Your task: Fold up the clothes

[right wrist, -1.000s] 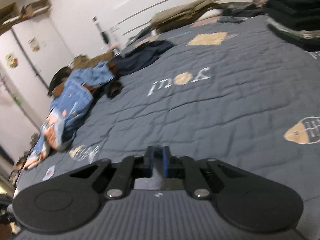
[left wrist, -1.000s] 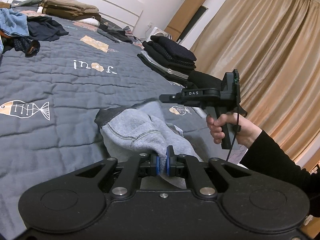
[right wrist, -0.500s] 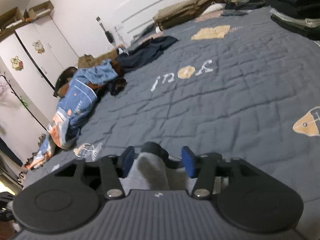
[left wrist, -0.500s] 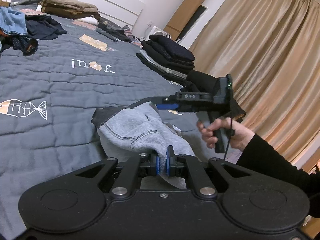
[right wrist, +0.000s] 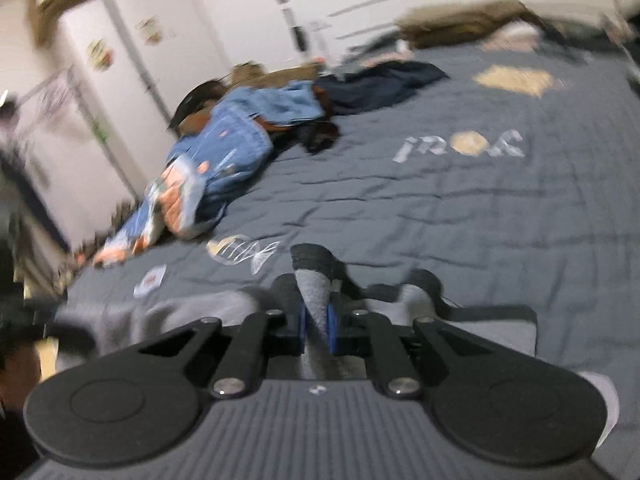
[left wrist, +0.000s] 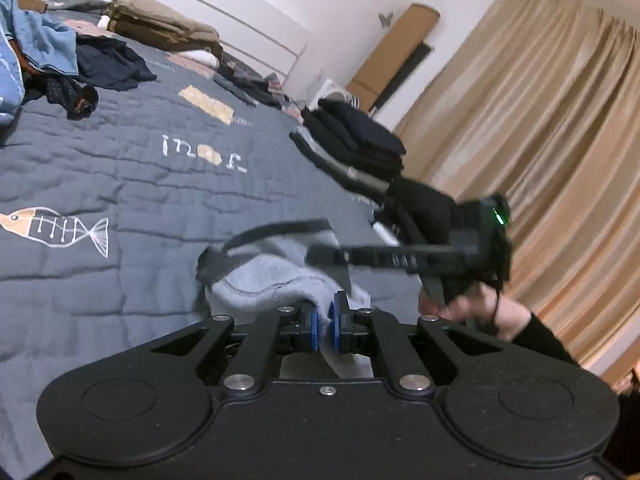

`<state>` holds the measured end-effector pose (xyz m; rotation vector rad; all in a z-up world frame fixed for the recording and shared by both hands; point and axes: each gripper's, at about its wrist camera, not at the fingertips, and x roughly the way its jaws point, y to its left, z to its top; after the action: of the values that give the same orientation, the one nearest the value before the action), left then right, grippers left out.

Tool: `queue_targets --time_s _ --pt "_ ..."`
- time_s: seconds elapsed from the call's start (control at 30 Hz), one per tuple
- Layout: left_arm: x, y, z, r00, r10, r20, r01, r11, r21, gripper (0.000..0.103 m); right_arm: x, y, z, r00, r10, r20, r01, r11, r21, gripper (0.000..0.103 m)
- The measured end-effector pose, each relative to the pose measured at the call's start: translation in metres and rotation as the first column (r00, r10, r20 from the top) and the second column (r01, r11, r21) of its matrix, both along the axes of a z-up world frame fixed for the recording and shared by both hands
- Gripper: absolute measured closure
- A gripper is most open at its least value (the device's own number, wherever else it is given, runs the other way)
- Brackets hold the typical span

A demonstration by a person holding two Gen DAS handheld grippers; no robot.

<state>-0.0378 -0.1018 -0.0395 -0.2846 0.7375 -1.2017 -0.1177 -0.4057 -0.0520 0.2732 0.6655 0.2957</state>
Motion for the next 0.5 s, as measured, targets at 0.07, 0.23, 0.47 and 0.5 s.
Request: queue_targets --time_s 0.07,0.23,0.47,0.5 --pt "0.003 -0.001 0.001 1.000 0.020 -0.023 -0.021 0.999 -0.037 0.095 -0.002 0.014 0.002 0.999 0.041 0.001 -0.041 0.998 -0.045 0.093" --pt "0.008 -0.003 0.009 0.997 0.047 -0.057 -0.055 0.988 -0.145 0.054 -0.006 0.039 -0.004 0.996 0.089 -0.025 -0.091 0.988 -0.127 0.092" --pt "0.009 -0.025 0.023 0.997 0.069 0.020 -0.066 0.988 -0.140 0.050 -0.016 0.043 -0.009 0.992 0.126 -0.024 -0.127 0.985 -0.115 0.090" --pt "0.008 -0.036 0.018 0.997 0.073 0.028 -0.071 0.994 -0.085 0.050 -0.017 0.043 -0.010 0.992 0.125 -0.024 -0.127 0.985 -0.113 0.089"
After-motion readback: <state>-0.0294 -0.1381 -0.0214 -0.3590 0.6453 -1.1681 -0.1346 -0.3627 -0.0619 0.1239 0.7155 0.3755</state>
